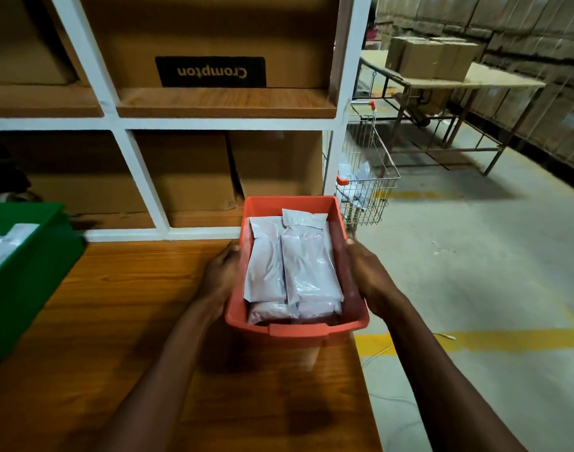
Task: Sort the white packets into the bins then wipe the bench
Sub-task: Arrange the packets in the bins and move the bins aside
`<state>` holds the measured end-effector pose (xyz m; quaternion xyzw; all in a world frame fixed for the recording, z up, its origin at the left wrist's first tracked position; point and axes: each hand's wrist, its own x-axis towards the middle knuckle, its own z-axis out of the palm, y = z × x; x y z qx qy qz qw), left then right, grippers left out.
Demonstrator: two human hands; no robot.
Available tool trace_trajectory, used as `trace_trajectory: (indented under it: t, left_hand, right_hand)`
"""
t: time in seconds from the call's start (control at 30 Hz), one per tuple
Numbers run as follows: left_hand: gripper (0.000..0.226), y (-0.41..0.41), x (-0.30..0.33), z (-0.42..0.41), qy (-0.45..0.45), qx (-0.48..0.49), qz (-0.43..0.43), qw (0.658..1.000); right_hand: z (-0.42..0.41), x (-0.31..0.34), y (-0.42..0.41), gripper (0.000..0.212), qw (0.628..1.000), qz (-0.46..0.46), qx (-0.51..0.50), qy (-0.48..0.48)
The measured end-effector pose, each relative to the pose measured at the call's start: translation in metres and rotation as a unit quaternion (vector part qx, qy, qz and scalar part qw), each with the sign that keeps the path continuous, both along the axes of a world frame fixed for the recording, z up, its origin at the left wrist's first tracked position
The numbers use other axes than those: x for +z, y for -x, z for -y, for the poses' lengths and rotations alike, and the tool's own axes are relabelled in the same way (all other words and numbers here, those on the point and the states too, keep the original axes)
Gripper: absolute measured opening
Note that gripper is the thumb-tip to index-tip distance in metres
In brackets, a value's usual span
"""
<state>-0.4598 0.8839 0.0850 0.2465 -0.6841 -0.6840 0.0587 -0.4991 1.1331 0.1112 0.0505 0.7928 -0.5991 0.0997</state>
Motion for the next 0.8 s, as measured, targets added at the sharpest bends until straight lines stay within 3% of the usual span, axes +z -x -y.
trace_trajectory:
  t: [0.13,0.33,0.57,0.8]
  left_hand:
    - [0.051,-0.015,0.019,0.01,0.091,0.013,-0.023,0.995]
    - [0.058,-0.052,0.039,0.047,0.164,0.005,-0.118,0.979]
    - [0.054,-0.123,0.049,0.142,0.365,0.003,-0.114,0.924]
    - [0.06,-0.19,0.05,0.263,0.47,-0.02,-0.077,0.879]
  right_hand:
    - [0.019,0.03,-0.012,0.048,0.991,-0.117,0.008,-0.058]
    - [0.078,0.052,-0.039,0.064,0.976,-0.188,0.023,-0.111]
    - [0.197,0.048,-0.095,0.062,0.959,-0.233,0.089,-0.131]
    - [0.338,0.026,-0.155,0.069,0.95,-0.241,0.127,-0.153]
